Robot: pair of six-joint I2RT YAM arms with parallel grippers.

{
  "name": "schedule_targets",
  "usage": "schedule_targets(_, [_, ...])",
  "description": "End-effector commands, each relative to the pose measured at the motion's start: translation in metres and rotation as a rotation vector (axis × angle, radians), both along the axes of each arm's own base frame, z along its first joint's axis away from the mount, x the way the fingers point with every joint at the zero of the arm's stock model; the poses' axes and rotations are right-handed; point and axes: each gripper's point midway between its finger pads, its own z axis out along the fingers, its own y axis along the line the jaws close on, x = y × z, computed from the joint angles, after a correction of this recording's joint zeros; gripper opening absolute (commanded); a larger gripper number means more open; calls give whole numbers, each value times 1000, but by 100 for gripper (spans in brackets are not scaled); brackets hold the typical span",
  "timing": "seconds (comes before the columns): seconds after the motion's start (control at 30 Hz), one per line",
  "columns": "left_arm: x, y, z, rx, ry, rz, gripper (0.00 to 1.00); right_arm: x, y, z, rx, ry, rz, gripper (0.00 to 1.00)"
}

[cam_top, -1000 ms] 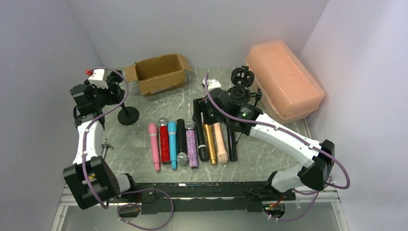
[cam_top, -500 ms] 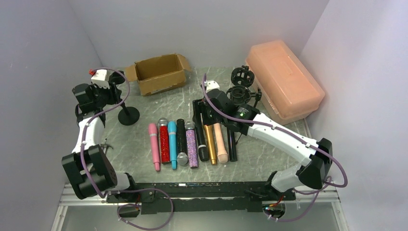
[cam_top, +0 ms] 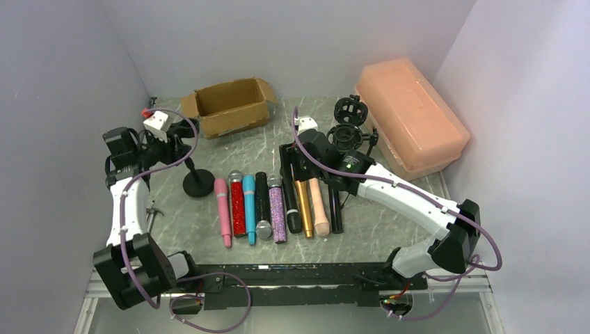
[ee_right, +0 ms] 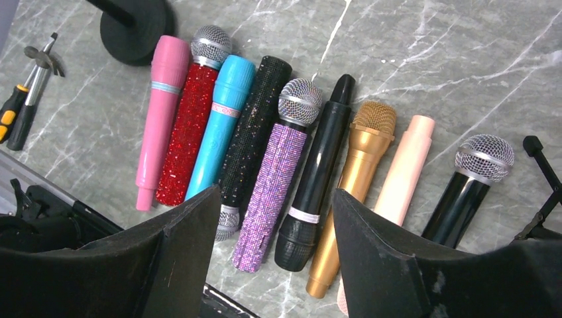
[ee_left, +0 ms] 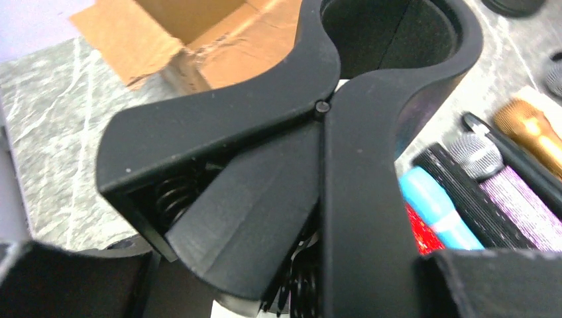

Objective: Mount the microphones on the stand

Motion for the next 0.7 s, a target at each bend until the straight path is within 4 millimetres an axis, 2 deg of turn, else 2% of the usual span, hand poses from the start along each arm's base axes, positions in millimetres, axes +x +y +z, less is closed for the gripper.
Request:
schedule_targets(0.0, [-25, -27, 31, 94, -101, -196, 16, 4, -1, 8, 12, -43, -6, 65])
schedule_targets(0.2, [-42, -35, 20, 145, -85, -266, 18, 4, -1, 7, 21, -43, -7, 64])
schedule_targets(0.3, [-49, -46, 14, 143, -88, -323, 24, 3, -3, 3, 19, -39, -10, 64])
schedule_targets(0.47, [-59, -63, 8, 121, -93, -415, 43, 2, -8, -10, -11, -18, -32, 64])
schedule_targets(0.67, [-61, -63, 11, 119, -87, -411, 81, 1, -12, -23, -38, 9, -52, 64])
